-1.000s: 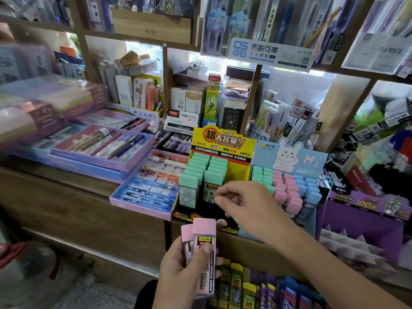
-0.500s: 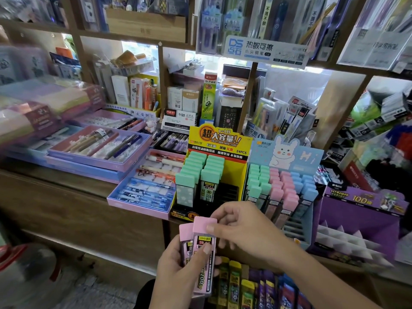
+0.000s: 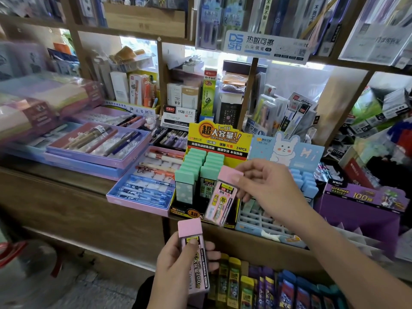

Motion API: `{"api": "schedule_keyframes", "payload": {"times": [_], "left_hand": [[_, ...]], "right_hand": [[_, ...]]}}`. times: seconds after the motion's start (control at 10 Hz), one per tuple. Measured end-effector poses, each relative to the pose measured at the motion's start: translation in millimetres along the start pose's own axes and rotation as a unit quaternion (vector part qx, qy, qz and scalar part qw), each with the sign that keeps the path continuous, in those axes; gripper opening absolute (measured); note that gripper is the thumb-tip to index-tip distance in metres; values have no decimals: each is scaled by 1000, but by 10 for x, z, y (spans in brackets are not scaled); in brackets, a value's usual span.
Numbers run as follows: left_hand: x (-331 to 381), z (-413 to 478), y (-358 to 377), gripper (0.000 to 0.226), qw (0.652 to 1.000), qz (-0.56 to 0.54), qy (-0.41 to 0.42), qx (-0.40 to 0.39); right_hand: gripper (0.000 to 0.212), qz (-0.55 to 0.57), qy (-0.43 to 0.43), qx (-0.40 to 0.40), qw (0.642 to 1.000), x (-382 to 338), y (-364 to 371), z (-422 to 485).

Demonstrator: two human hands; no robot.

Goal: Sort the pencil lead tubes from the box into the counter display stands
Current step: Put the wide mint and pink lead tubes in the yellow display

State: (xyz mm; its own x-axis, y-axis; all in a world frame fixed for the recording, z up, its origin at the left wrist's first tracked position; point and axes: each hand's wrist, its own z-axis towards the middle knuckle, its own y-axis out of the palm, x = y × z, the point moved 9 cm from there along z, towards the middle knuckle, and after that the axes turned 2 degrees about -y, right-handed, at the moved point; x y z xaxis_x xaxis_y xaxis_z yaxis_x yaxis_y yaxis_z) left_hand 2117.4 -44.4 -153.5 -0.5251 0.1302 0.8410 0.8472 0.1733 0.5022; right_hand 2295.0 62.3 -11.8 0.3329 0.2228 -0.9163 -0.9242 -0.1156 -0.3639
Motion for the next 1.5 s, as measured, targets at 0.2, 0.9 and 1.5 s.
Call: {"api": "schedule_keyframes", "payload": {"times": [0.2, 0.9, 1.5], "left_hand": [[-1, 0, -9, 22, 1000, -11, -7, 9], [-19, 34, -33, 22, 1000, -8, -2, 10], [-17, 43, -39, 34, 1000, -10, 13, -3]], "right_hand": [[12, -96, -58, 21, 994, -115, 46, 188], [10, -179, -84, -31, 980, -7, 400, 267], [26, -206, -92, 17, 974, -18, 331, 167]]}}
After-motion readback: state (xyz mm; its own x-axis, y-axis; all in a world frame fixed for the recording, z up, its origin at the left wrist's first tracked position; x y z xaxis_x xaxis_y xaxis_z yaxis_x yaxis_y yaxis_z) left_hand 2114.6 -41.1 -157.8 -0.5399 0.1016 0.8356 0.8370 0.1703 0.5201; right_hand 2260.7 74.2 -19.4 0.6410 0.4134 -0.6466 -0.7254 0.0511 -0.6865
